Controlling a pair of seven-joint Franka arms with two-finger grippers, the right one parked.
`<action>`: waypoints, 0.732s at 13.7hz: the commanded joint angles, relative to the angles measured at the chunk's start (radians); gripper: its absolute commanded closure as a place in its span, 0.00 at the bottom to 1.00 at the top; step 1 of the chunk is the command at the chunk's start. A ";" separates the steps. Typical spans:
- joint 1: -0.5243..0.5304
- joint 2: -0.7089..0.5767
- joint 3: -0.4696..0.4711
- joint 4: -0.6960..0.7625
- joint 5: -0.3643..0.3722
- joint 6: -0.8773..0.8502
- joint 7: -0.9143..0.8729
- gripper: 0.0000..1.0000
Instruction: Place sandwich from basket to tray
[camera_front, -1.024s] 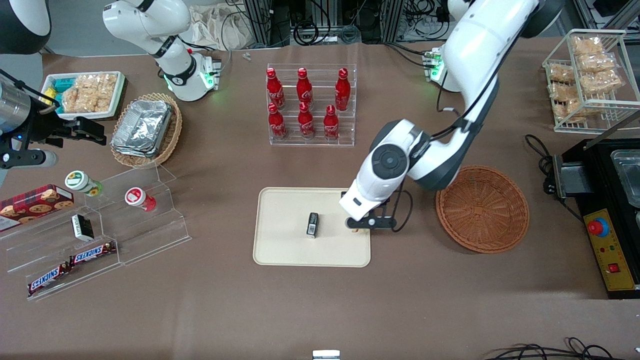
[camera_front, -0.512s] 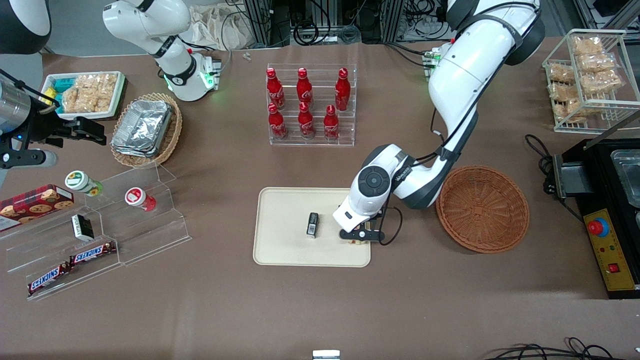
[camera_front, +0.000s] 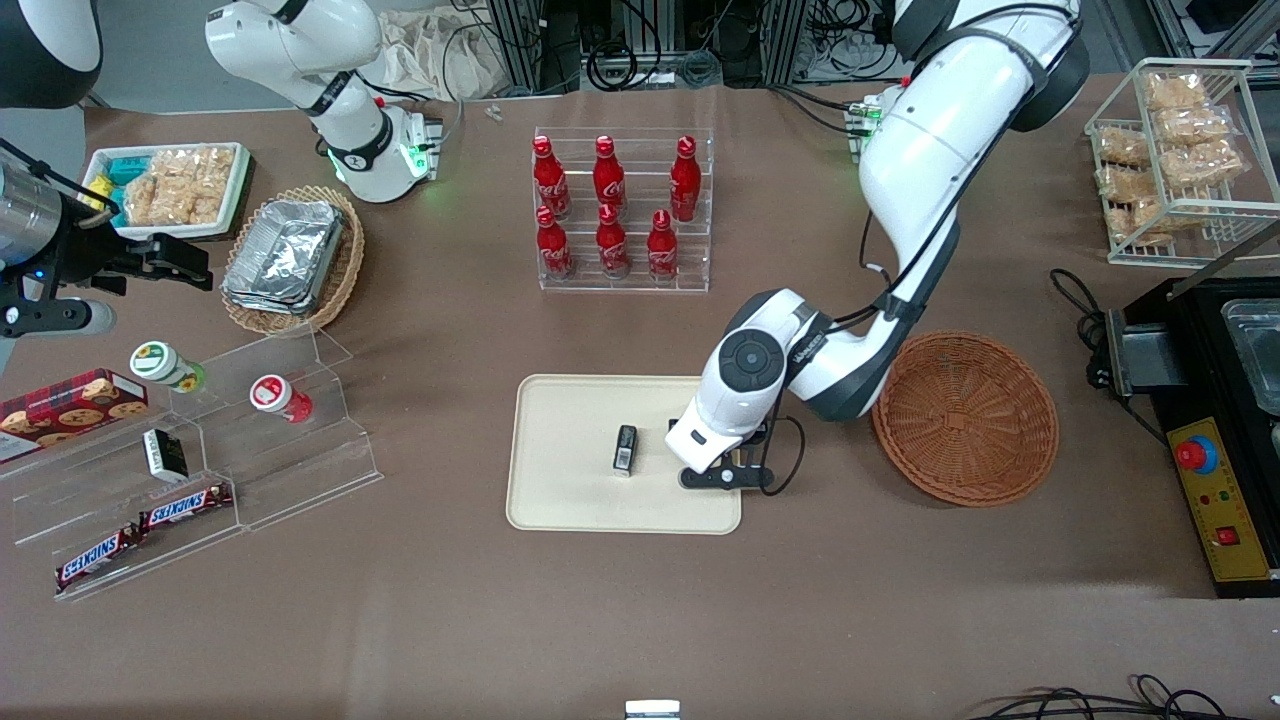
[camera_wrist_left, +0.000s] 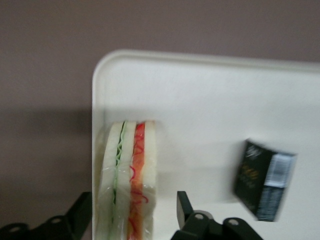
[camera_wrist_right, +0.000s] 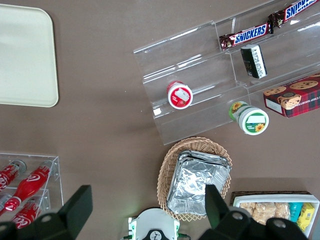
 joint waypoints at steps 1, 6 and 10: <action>0.059 -0.173 0.000 -0.025 0.001 -0.105 -0.053 0.00; 0.154 -0.364 0.000 -0.032 -0.075 -0.354 0.004 0.00; 0.280 -0.446 -0.005 -0.032 -0.129 -0.474 0.129 0.00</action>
